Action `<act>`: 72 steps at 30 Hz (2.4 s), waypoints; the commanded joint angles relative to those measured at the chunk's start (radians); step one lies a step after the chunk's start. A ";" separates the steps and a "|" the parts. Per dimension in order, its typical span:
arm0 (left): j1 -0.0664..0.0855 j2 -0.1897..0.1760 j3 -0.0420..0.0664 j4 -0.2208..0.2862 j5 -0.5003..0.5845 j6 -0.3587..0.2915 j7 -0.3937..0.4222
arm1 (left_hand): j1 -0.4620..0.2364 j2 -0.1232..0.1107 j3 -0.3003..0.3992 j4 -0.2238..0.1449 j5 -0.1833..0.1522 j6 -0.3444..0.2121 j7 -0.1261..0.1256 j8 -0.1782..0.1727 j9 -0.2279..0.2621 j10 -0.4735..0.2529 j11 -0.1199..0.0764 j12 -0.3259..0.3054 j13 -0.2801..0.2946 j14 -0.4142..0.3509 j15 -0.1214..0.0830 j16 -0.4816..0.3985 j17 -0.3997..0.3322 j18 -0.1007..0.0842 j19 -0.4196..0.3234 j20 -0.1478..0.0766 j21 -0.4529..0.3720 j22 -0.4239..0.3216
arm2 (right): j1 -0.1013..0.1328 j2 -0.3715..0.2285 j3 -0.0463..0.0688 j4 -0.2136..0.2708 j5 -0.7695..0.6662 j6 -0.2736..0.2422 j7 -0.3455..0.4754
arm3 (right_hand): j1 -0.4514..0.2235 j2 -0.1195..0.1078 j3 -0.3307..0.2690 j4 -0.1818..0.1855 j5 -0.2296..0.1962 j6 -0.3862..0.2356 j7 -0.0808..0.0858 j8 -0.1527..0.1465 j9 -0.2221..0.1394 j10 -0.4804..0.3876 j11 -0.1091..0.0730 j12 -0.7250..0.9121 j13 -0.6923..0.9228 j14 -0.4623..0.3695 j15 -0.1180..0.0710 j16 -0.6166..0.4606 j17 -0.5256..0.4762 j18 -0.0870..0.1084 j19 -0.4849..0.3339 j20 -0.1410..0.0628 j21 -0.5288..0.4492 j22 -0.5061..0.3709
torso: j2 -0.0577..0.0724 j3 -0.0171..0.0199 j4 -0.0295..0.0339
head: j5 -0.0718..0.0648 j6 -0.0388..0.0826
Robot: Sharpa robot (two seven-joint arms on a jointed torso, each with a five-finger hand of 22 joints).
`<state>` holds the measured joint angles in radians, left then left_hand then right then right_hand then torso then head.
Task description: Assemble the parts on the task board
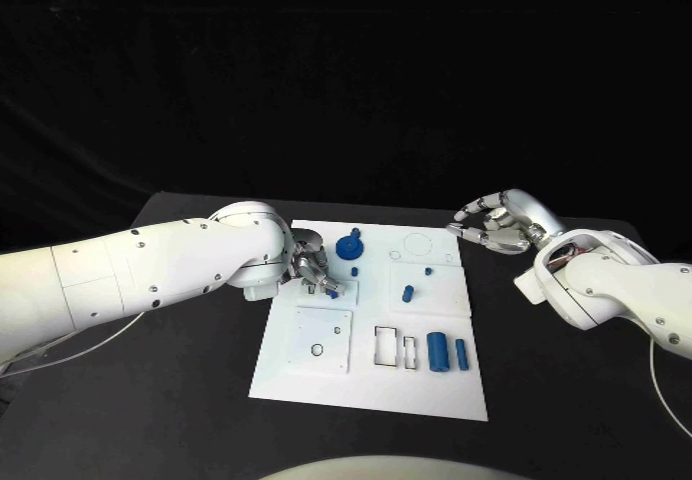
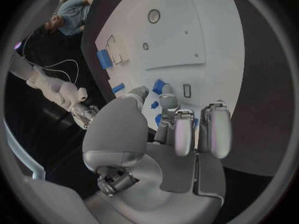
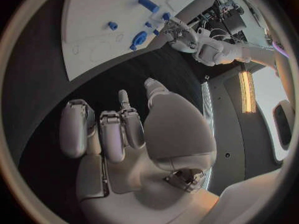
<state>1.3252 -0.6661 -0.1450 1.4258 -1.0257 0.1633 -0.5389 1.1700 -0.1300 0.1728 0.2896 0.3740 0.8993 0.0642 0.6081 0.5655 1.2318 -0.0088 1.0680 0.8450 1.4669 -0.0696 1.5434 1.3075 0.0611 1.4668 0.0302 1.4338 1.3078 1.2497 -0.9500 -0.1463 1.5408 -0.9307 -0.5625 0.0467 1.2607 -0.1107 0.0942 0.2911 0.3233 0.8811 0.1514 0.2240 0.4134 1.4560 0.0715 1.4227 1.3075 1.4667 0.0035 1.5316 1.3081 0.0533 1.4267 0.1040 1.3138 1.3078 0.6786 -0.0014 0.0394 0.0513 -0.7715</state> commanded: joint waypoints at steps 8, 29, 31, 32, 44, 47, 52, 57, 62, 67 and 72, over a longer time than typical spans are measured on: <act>-0.002 0.007 0.000 -0.007 -0.023 0.020 -0.002 | -0.015 0.000 0.002 0.005 -0.018 0.011 0.002 -0.002 -0.005 0.004 0.000 0.003 0.000 0.091 -0.002 0.003 0.216 -0.010 0.013 -0.006 0.004 0.024 | -0.001 -0.001 0.000 0.004 -0.009 0.011 0.001 | -0.003 -0.001 -0.004 -0.003 0.004 -0.006 0.002 0.005 0.001 -0.004 -0.001 -0.003 0.116 0.072 -0.005 -0.006 0.121 0.012 -0.006 0.000 -0.003 0.081 | 0.000 -0.0007 0.0006 | -0.003 -0.005; -0.007 0.020 0.000 -0.021 -0.013 0.002 -0.001 | 0.089 0.021 0.086 -0.001 -0.014 0.000 0.003 -0.020 -0.018 -0.007 0.000 -0.002 -0.008 0.092 -0.002 0.004 0.217 -0.010 0.011 -0.006 0.006 0.027 | -0.001 0.000 0.000 0.004 -0.010 0.014 0.000 | -0.003 -0.001 -0.004 -0.003 0.004 -0.006 0.002 0.005 0.001 -0.004 -0.001 -0.003 0.116 0.072 -0.005 -0.006 0.121 0.012 -0.006 0.000 -0.003 0.081 | -0.002 -0.0001 0.0011 | -0.003 -0.007; -0.007 0.020 0.000 -0.021 -0.010 -0.001 0.000 | 0.099 0.020 0.098 -0.002 -0.013 -0.001 0.004 -0.023 -0.020 -0.008 0.001 -0.003 -0.009 0.092 -0.001 0.004 0.217 -0.010 0.010 -0.005 0.006 0.027 | -0.001 0.001 0.000 0.003 -0.010 0.014 0.000 | -0.003 -0.001 -0.004 -0.003 0.004 -0.006 0.002 0.005 0.001 -0.004 -0.001 -0.003 0.116 0.072 -0.005 -0.006 0.121 0.012 -0.006 0.000 -0.003 0.081 | -0.001 -0.0003 0.0012 | -0.004 -0.006; -0.007 0.021 0.000 -0.021 -0.009 -0.002 0.000 | 0.109 0.020 0.112 -0.002 -0.013 -0.002 0.004 -0.026 -0.022 -0.010 0.001 -0.005 -0.012 0.092 -0.001 0.004 0.218 -0.010 0.010 -0.005 0.005 0.026 | -0.001 0.001 0.000 0.003 -0.010 0.015 0.000 | -0.003 -0.001 -0.004 -0.003 0.004 -0.006 0.002 0.005 0.001 -0.004 -0.001 -0.003 0.116 0.072 -0.005 -0.006 0.121 0.012 -0.006 0.000 -0.003 0.081 | -0.001 -0.0003 0.0011 | -0.004 -0.006; -0.009 0.021 0.000 -0.018 0.011 -0.019 0.006 | 0.188 -0.002 0.262 -0.023 -0.013 -0.010 0.008 -0.029 -0.020 -0.017 0.004 -0.012 -0.023 0.091 0.002 0.004 0.217 -0.010 0.008 -0.002 0.006 0.029 | -0.001 0.001 0.000 0.002 -0.010 0.017 0.000 | -0.003 -0.001 -0.004 -0.003 0.004 -0.006 0.002 0.005 0.001 -0.004 -0.001 -0.003 0.116 0.072 -0.005 -0.006 0.121 0.012 -0.006 0.000 -0.003 0.081 | -0.002 -0.0001 0.0009 | -0.003 -0.005; -0.009 0.020 0.000 -0.017 0.015 -0.024 0.008 | 0.195 -0.012 0.320 -0.038 -0.012 -0.014 0.010 -0.021 -0.012 -0.016 0.005 -0.014 -0.025 0.092 0.002 0.005 0.218 -0.010 0.008 -0.002 0.007 0.030 | -0.001 0.001 0.000 0.002 -0.010 0.018 0.000 | -0.003 -0.001 -0.004 -0.003 0.004 -0.006 0.002 0.005 0.001 -0.004 -0.001 -0.003 0.116 0.072 -0.005 -0.006 0.121 0.012 -0.006 0.000 -0.003 0.081 | -0.002 -0.0001 0.0013 | -0.002 -0.005; -0.009 0.020 0.000 -0.016 0.021 -0.035 0.011 | 0.190 -0.029 0.409 -0.067 -0.008 -0.022 0.013 -0.007 0.004 -0.014 0.008 -0.014 -0.027 0.091 0.005 0.004 0.216 -0.010 0.008 -0.001 0.007 0.031 | -0.001 0.002 0.000 0.000 -0.010 0.019 0.001 | -0.003 -0.001 -0.004 -0.003 0.004 -0.006 0.002 0.005 0.001 -0.004 -0.001 -0.003 0.116 0.072 -0.005 -0.006 0.121 0.012 -0.006 0.000 -0.003 0.081 | -0.001 0.0000 0.0010 | -0.003 -0.004; -0.009 0.019 0.000 -0.015 0.027 -0.044 0.013 | 0.163 -0.054 0.494 -0.099 0.000 -0.027 0.016 0.007 0.017 -0.013 0.011 -0.014 -0.028 0.091 0.006 0.004 0.216 -0.010 0.008 0.001 0.008 0.033 | -0.001 0.003 0.000 0.000 -0.010 0.020 0.001 | -0.003 -0.001 -0.004 -0.003 0.004 -0.006 0.002 0.005 0.001 -0.004 -0.001 -0.003 0.116 0.072 -0.005 -0.006 0.121 0.012 -0.006 0.000 -0.003 0.081 | -0.002 0.0002 0.0005 | -0.002 -0.004; -0.009 0.018 0.001 -0.015 0.034 -0.050 0.014 | 0.121 -0.075 0.588 -0.145 0.016 -0.029 0.019 0.014 0.028 -0.012 0.012 -0.010 -0.026 0.091 0.008 0.004 0.215 -0.011 0.009 0.003 0.009 0.036 | -0.001 0.003 0.000 -0.001 -0.010 0.021 0.001 | 0.000 0.000 -0.004 -0.003 0.006 -0.006 0.001 0.009 0.001 -0.004 -0.002 -0.003 0.116 0.072 -0.006 -0.007 0.119 0.013 -0.007 0.000 -0.006 0.080 | -0.001 0.0002 0.0007 | -0.002 -0.003; -0.009 0.016 0.001 -0.015 0.042 -0.053 0.015 | 0.107 -0.081 0.622 -0.172 0.025 -0.026 0.020 0.015 0.031 -0.007 0.011 -0.004 -0.020 0.091 0.007 0.006 0.218 -0.011 0.009 0.003 0.010 0.037 | -0.002 0.003 0.000 -0.001 -0.010 0.022 0.001 | 0.000 0.000 -0.004 -0.003 0.006 -0.006 0.001 0.009 0.001 -0.004 -0.002 -0.003 0.116 0.072 -0.006 -0.007 0.119 0.013 -0.007 0.000 -0.006 0.080 | -0.002 0.0002 0.0006 | -0.001 -0.002; -0.008 0.015 0.002 -0.017 0.050 -0.055 0.016 | 0.101 -0.081 0.636 -0.186 0.025 -0.022 0.020 0.016 0.032 0.002 0.010 0.005 -0.011 0.092 0.007 0.006 0.219 -0.011 0.010 0.004 0.012 0.040 | -0.002 0.003 0.000 -0.001 -0.010 0.023 0.001 | 0.000 0.000 -0.004 -0.003 0.006 -0.006 0.001 0.009 0.001 -0.004 -0.002 -0.003 0.116 0.072 -0.006 -0.007 0.119 0.013 -0.007 0.000 -0.006 0.080 | -0.002 0.0001 0.0007 | -0.002 -0.001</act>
<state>1.3170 -0.6533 -0.1439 1.4058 -1.0001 0.1178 -0.5393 1.2812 -0.2132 0.6280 0.2813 0.3983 0.8720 0.0872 0.6200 0.5944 1.2231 0.0035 1.0688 0.8336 1.4667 -0.0690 1.5433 1.3081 0.0612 1.4668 0.0304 1.4410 1.3075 1.2486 -0.9481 -0.1462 1.5391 -0.9320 -0.5552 0.0462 1.2607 -0.1107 0.0942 0.2911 0.3233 0.8812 0.1514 0.2317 0.4135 1.4560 0.0715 1.4227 1.3073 1.4667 0.0035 1.5278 1.3075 0.0533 1.4267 0.1040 1.3138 1.3078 0.6770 -0.0012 0.0399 0.0502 -0.7737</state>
